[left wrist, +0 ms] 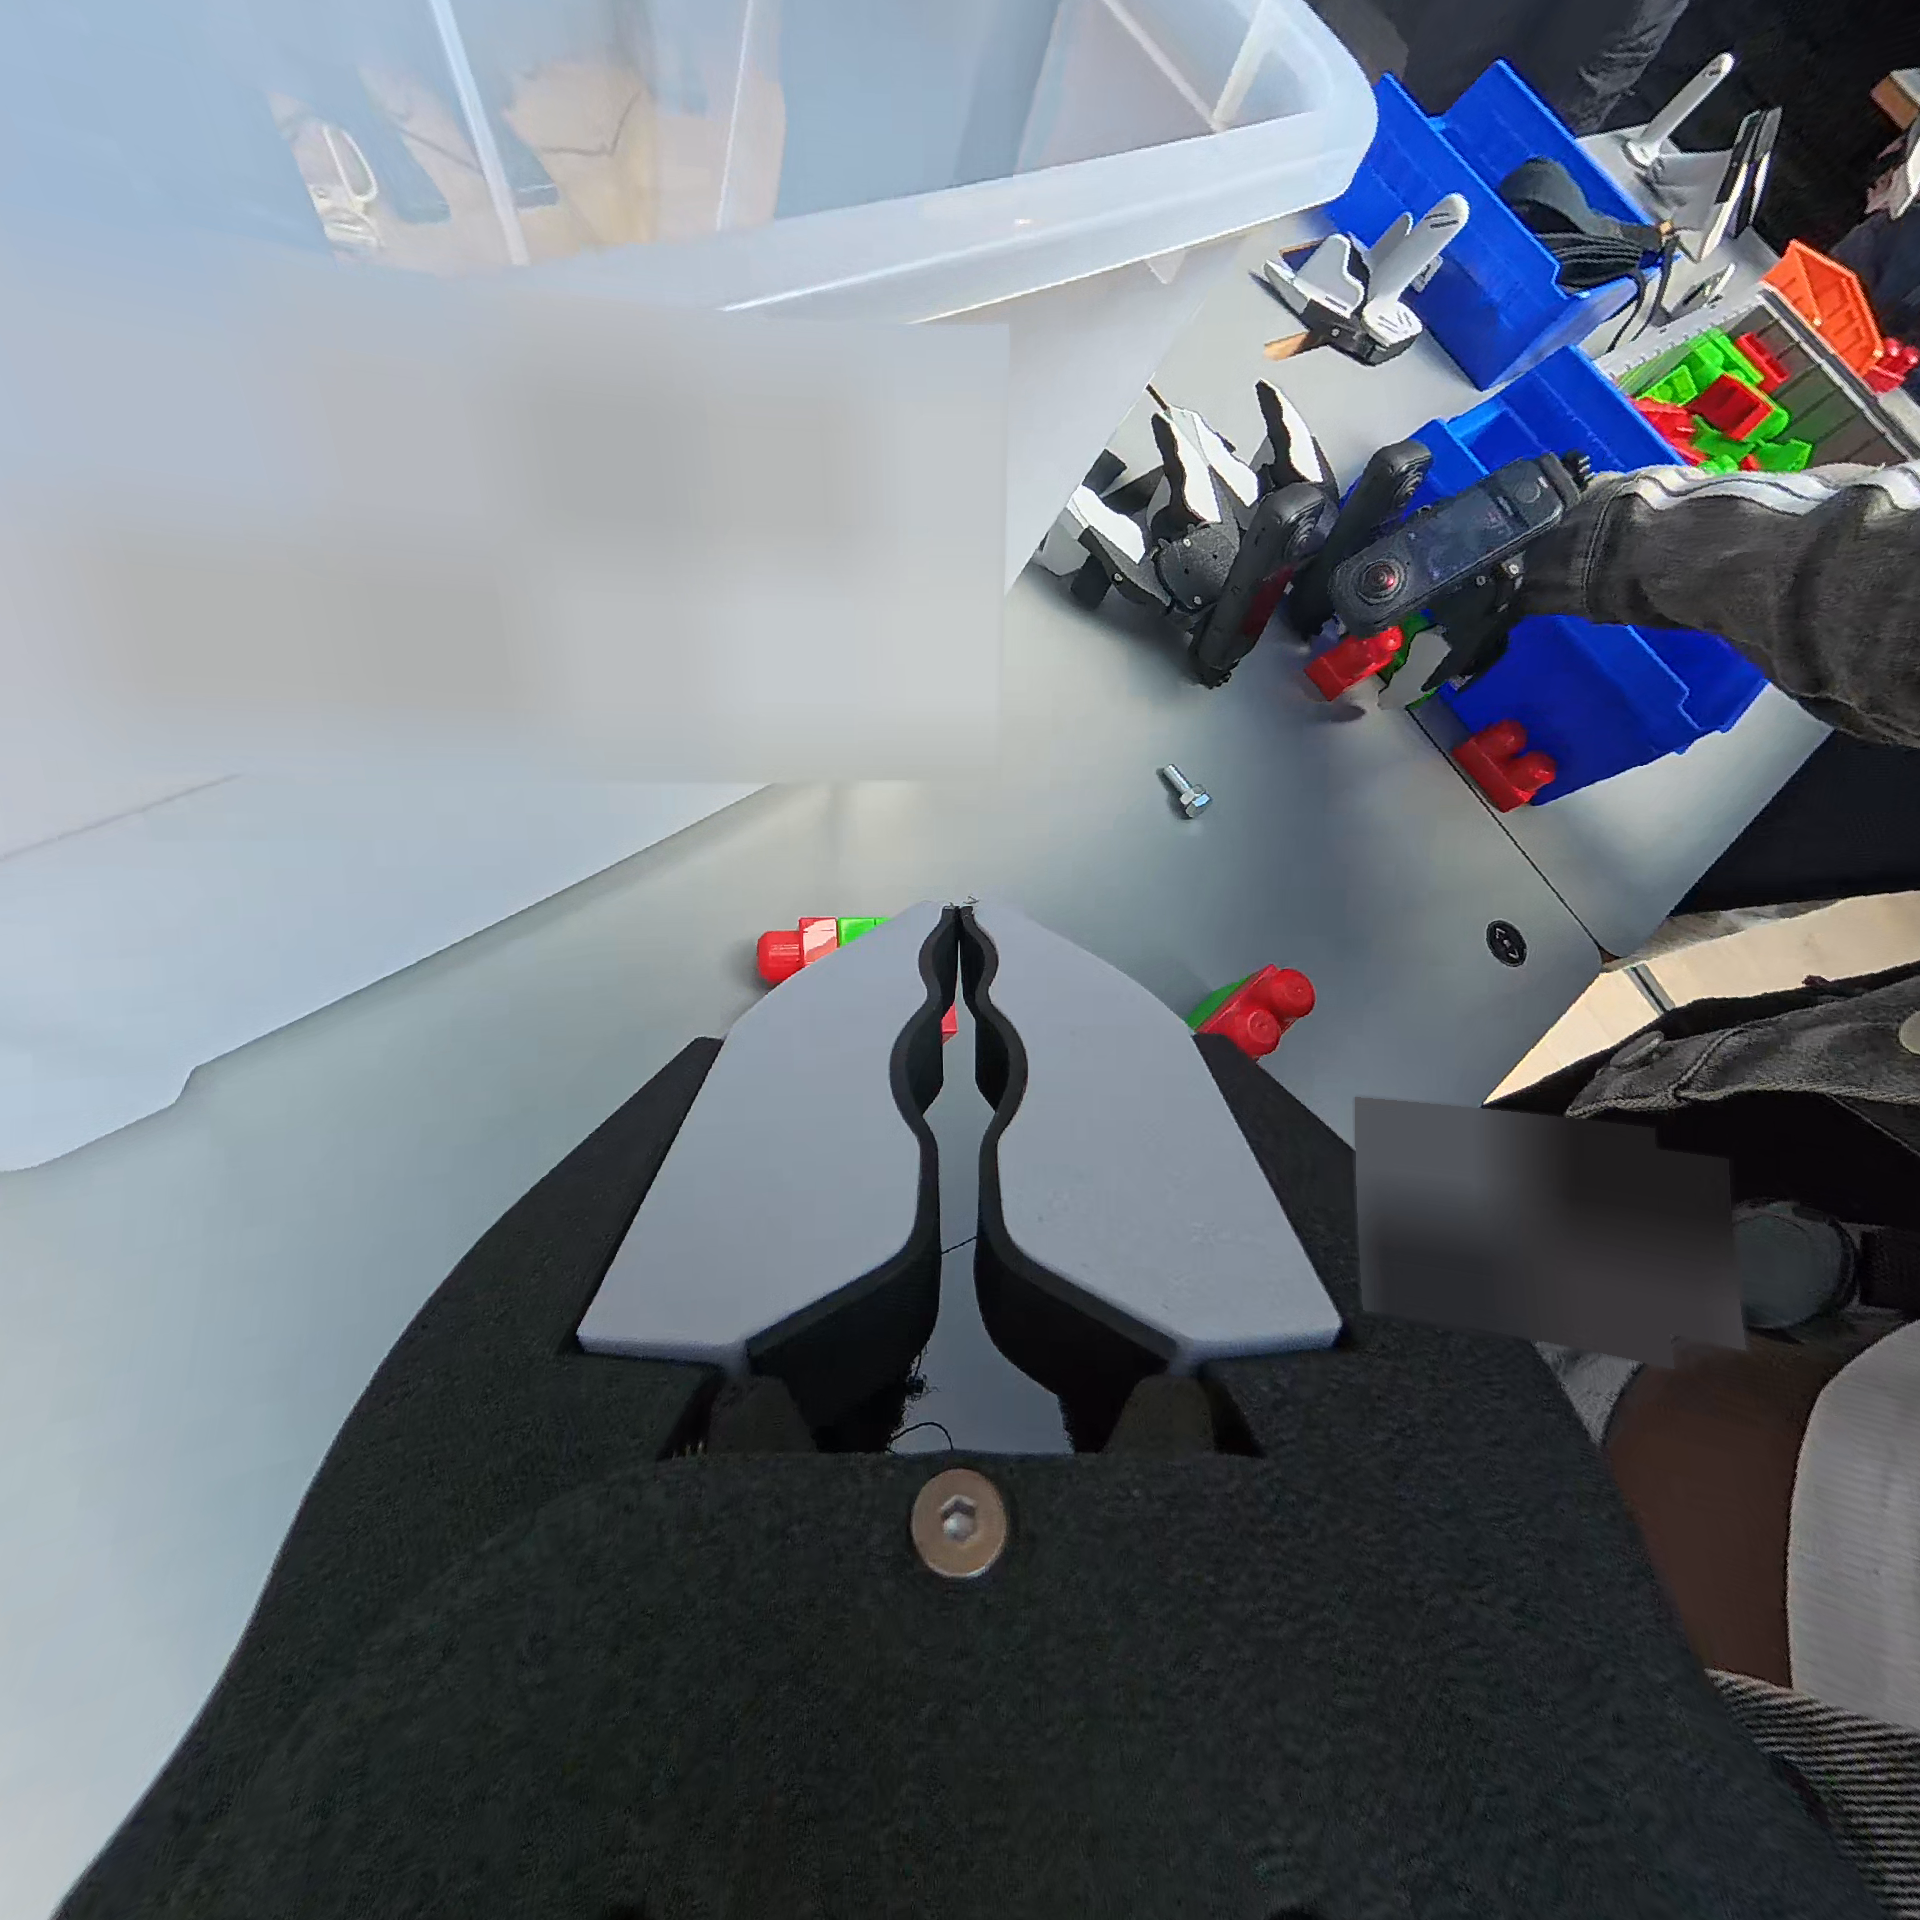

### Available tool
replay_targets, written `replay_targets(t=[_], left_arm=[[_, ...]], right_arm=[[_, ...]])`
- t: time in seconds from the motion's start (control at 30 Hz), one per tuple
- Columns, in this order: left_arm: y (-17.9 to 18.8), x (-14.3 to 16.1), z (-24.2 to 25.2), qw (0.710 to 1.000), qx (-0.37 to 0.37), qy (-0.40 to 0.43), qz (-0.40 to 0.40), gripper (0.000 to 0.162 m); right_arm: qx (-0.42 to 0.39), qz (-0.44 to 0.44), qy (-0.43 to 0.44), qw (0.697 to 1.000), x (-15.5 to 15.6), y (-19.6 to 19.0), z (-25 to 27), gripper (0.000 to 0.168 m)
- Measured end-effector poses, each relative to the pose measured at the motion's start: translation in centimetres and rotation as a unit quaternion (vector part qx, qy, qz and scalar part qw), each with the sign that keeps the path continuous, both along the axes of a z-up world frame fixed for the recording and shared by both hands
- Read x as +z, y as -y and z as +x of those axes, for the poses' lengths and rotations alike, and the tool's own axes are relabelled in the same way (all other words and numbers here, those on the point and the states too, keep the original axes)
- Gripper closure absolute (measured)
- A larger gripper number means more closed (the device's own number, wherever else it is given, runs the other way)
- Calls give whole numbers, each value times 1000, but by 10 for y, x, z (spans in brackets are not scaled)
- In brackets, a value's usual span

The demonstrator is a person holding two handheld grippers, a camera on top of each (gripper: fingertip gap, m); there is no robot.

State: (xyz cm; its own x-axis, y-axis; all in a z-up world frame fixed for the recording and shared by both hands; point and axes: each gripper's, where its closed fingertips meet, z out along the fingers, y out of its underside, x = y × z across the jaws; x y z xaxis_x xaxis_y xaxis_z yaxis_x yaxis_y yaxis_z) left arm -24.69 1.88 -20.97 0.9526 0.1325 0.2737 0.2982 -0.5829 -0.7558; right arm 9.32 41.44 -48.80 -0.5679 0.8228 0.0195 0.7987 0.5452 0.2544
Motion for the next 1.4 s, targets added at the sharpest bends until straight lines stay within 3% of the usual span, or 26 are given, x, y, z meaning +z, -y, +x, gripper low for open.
replay_targets(t=[0.07, 0.13, 0.33, 0.43, 0.6, 0.73, 1.03, 1.2, 1.4], left_arm=[[0, 4, 3, 1000, -1, -3, 2, 162], [4, 7, 6, 1000, 0, -10, -1, 162], [28, 14, 21, 1000, -3, -24, -1, 162], [41, 12, 27, 1000, -6, -12, -3, 162], [59, 17, 23, 1000, 2, -18, -7, 162], [67, 24, 23, 1000, 18, -23, -8, 162], [91, 3, 13, 999, -8, -32, -40, 162], [113, -4, -19, 997, -32, -51, -47, 162], [128, -9, -43, 997, -32, -57, -42, 162]], right_arm=[[15, 16, 19, 1000, -5, -3, 1, 115], [32, 25, 29, 999, -10, -3, -1, 133], [-41, 3, 27, 999, -6, 9, 4, 134], [-108, -8, -6, 994, 9, 29, -3, 134], [-134, -65, -83, 985, 46, 85, -37, 134], [-75, -93, -105, 987, 74, 132, -64, 134], [61, -96, -135, 984, 128, 224, -120, 134], [133, -56, -58, 988, 124, 259, -119, 134], [140, -49, -10, 989, 106, 286, -116, 134]])
